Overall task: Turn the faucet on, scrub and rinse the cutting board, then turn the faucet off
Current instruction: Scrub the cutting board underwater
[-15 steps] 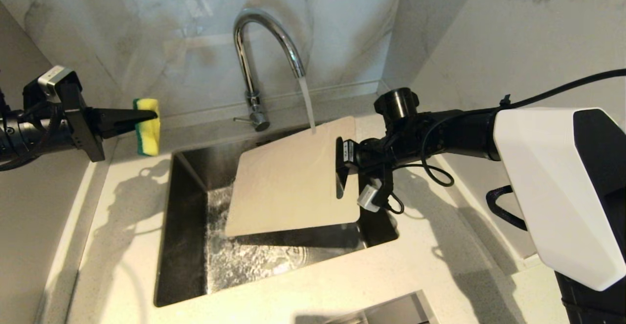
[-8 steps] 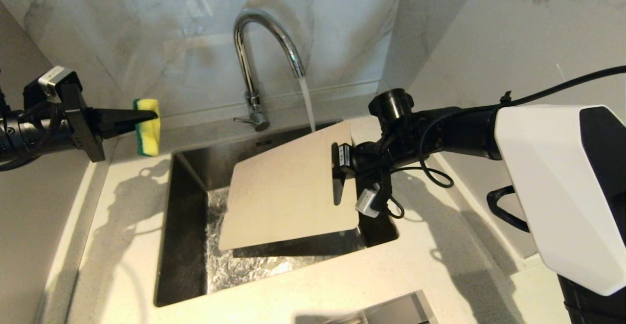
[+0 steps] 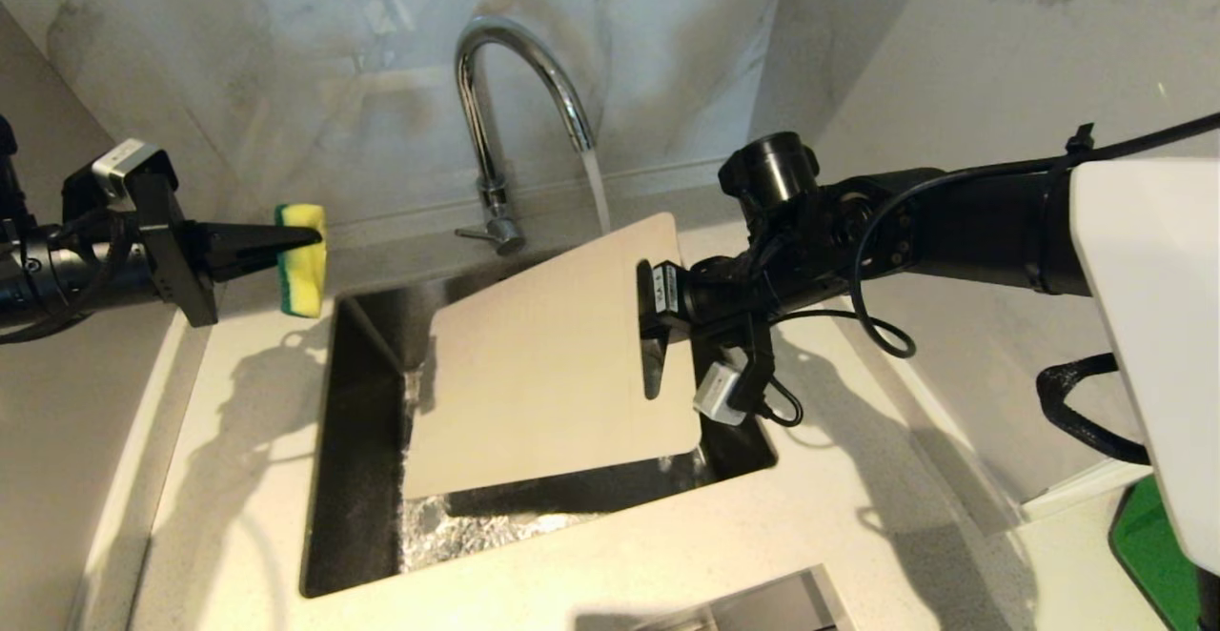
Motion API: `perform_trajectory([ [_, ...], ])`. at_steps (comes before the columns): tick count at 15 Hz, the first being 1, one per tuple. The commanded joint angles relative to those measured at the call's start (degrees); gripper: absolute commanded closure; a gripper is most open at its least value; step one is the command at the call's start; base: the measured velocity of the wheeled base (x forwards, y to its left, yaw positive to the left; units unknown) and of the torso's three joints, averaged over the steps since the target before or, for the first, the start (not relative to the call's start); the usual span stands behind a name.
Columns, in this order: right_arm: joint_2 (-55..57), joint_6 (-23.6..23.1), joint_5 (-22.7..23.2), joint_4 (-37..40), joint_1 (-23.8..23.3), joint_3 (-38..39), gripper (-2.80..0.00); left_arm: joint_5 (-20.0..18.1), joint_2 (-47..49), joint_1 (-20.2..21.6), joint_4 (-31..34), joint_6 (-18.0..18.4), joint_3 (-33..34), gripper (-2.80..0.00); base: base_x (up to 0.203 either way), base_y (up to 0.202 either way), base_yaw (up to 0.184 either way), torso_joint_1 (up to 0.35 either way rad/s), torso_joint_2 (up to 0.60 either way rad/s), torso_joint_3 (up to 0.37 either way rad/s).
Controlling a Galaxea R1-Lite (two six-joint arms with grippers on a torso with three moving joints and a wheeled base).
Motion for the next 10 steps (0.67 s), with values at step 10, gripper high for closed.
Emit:
perform_trajectory([
  [10,-4.9,-0.5,0.2,0.0,3.5,2.8,0.00,2.6,6.3,-15.9,0.1,-0.3,-8.0,0.00,0.000,0.000,0.000,0.000,0.00,0.000],
])
